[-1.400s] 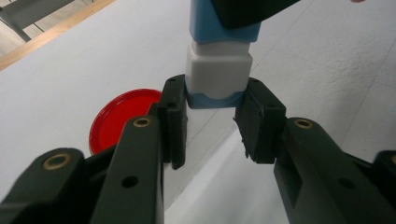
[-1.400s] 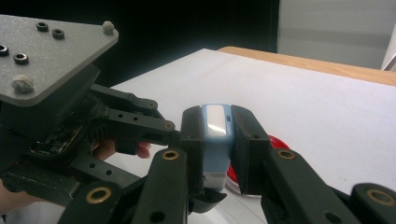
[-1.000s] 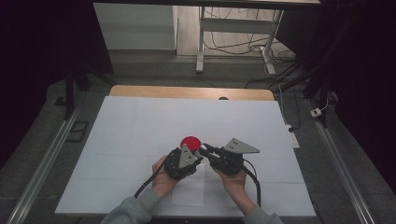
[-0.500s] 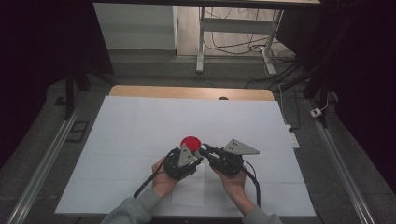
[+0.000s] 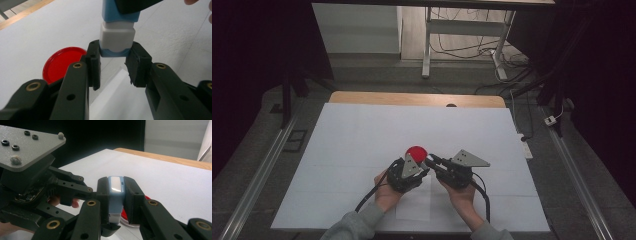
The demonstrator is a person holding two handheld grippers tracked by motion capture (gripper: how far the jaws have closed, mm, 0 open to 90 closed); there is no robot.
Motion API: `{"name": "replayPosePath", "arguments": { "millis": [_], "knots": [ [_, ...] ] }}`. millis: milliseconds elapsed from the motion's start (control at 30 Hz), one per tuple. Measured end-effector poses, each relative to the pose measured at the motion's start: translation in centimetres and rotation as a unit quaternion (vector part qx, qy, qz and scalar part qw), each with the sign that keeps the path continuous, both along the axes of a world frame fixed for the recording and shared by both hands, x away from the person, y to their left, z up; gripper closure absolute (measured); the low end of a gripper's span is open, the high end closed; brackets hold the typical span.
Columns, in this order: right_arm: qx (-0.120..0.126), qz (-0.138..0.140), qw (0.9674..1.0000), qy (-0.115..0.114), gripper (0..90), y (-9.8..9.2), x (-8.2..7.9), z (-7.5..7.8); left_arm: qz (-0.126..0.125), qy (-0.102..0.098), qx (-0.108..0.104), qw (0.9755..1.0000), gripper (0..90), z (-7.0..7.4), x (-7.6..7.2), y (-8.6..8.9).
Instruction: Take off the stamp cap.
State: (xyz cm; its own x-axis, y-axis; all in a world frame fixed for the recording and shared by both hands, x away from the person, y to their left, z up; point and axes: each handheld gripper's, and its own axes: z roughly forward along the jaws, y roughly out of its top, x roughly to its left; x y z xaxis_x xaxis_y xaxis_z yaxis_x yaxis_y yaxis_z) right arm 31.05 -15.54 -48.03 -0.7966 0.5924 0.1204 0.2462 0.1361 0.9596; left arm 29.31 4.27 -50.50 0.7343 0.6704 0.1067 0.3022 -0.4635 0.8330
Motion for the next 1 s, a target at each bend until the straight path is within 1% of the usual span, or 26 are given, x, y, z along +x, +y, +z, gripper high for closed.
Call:
{"name": "replayPosePath", "arguments": {
  "millis": [67,200,533,733,1000],
  "knots": [
    [0.000,0.000,1.0000,0.000,75.3,-0.01,0.01,0.00,0.000,0.000,0.001,1.0000,65.6,-0.01,-0.01,-0.02],
    [-0.001,0.002,1.0000,0.003,75.3,-0.04,0.06,0.02,-0.002,-0.009,0.012,0.9999,65.8,-0.02,-0.09,-0.05],
    [0.000,-0.001,1.0000,0.010,75.3,-0.01,0.12,-0.05,-0.004,-0.016,0.024,0.9996,66.1,-0.13,-0.12,-0.11],
    [-0.001,-0.001,0.9999,0.012,75.4,0.01,0.13,-0.09,-0.006,-0.025,0.037,0.9990,66.2,-0.21,-0.18,-0.18],
    [-0.001,-0.001,0.9999,0.015,75.5,-0.03,0.12,-0.07,-0.008,-0.022,0.034,0.9991,66.3,-0.21,-0.20,-0.17]
  ]
}}
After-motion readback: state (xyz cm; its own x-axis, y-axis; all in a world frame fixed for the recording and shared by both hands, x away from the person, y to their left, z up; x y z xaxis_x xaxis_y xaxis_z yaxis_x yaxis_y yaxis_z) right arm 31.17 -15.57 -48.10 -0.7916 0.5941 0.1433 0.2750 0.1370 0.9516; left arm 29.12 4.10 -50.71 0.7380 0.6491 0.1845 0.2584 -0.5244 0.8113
